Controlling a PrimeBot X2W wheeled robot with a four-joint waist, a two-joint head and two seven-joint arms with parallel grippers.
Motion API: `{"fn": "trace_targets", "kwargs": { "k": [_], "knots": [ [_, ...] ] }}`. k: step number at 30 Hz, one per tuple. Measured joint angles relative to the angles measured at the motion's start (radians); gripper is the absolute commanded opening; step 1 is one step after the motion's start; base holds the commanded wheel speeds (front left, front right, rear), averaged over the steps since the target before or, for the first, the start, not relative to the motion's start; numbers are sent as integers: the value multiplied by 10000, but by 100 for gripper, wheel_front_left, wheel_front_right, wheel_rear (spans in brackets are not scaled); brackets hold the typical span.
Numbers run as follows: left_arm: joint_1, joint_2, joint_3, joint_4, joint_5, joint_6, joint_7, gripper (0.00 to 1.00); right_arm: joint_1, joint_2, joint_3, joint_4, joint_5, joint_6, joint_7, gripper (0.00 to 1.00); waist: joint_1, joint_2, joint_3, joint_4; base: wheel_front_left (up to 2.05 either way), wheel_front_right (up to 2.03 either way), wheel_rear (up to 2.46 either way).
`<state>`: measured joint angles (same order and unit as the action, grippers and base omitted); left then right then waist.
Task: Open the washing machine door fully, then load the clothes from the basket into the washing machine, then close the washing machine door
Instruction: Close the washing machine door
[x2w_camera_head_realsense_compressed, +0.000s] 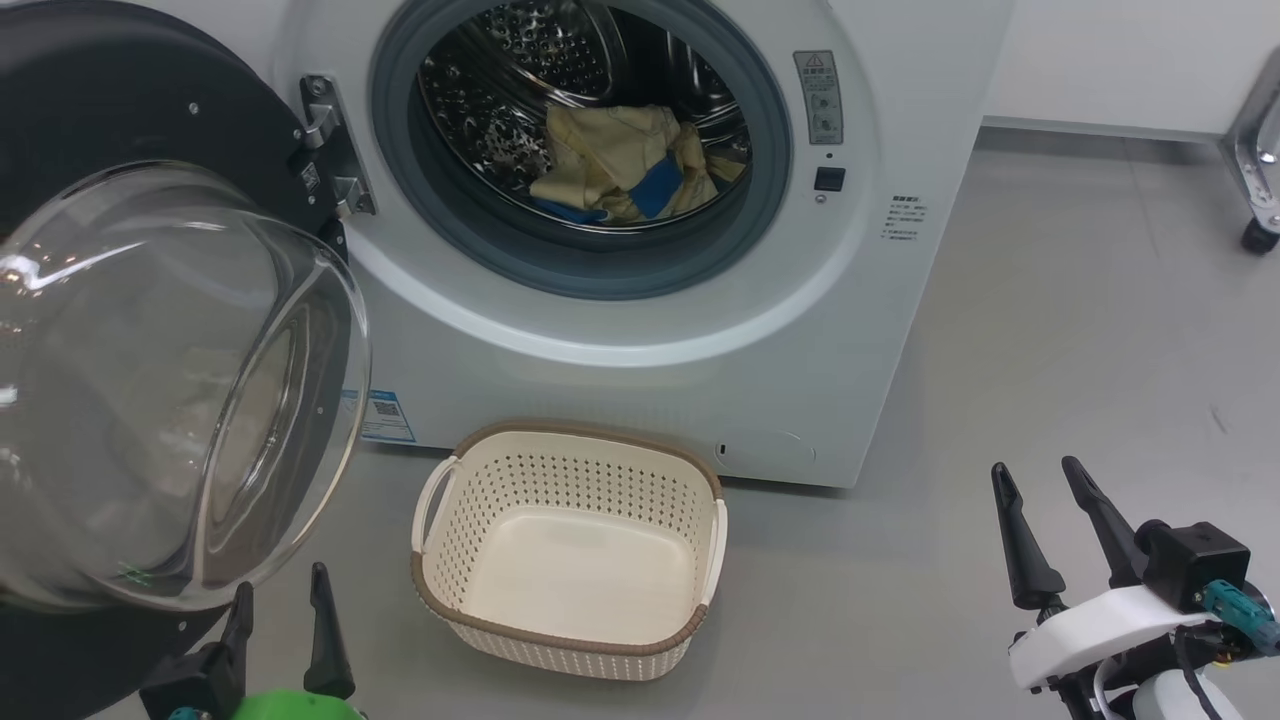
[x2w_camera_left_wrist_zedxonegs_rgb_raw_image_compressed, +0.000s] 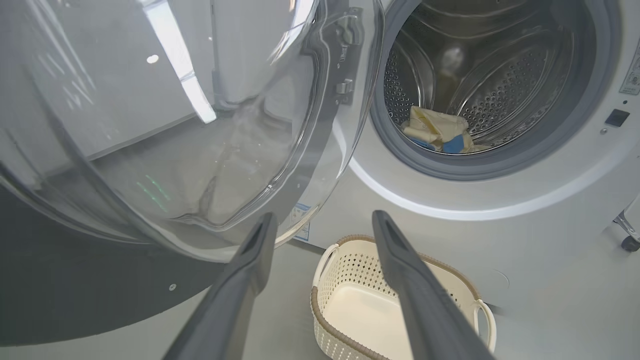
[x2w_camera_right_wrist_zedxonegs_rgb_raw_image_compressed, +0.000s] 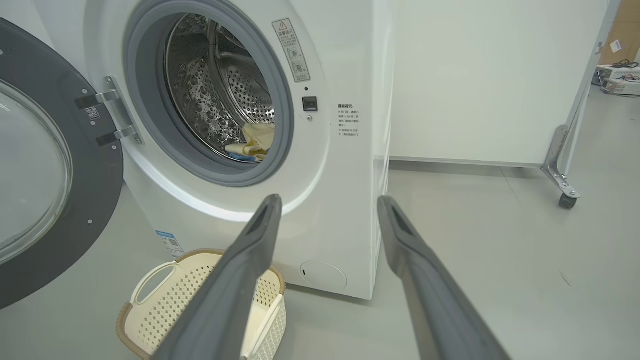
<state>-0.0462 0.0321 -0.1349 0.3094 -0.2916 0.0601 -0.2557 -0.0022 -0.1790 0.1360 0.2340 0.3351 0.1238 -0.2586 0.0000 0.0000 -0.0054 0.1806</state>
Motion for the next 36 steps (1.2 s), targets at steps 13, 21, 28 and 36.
{"fn": "trace_targets", "kwargs": {
  "k": [13,21,28,36],
  "knots": [
    [141,6,81,-104,0,15,0,100,-1,-8,88,-13,-23,0,0,100,0,0,-73,876,0,0,0],
    [201,4,144,-182,0,46,0,100,-2,-19,221,-12,-94,0,0,100,0,0,-60,1145,0,0,0],
    [298,10,255,-272,0,56,0,100,-2,-19,316,0,-96,0,0,100,0,0,-54,1240,0,0,0],
    [351,10,309,-355,0,58,0,100,-2,-23,382,12,-96,0,0,100,0,0,-62,1287,0,0,0]
  ]
}}
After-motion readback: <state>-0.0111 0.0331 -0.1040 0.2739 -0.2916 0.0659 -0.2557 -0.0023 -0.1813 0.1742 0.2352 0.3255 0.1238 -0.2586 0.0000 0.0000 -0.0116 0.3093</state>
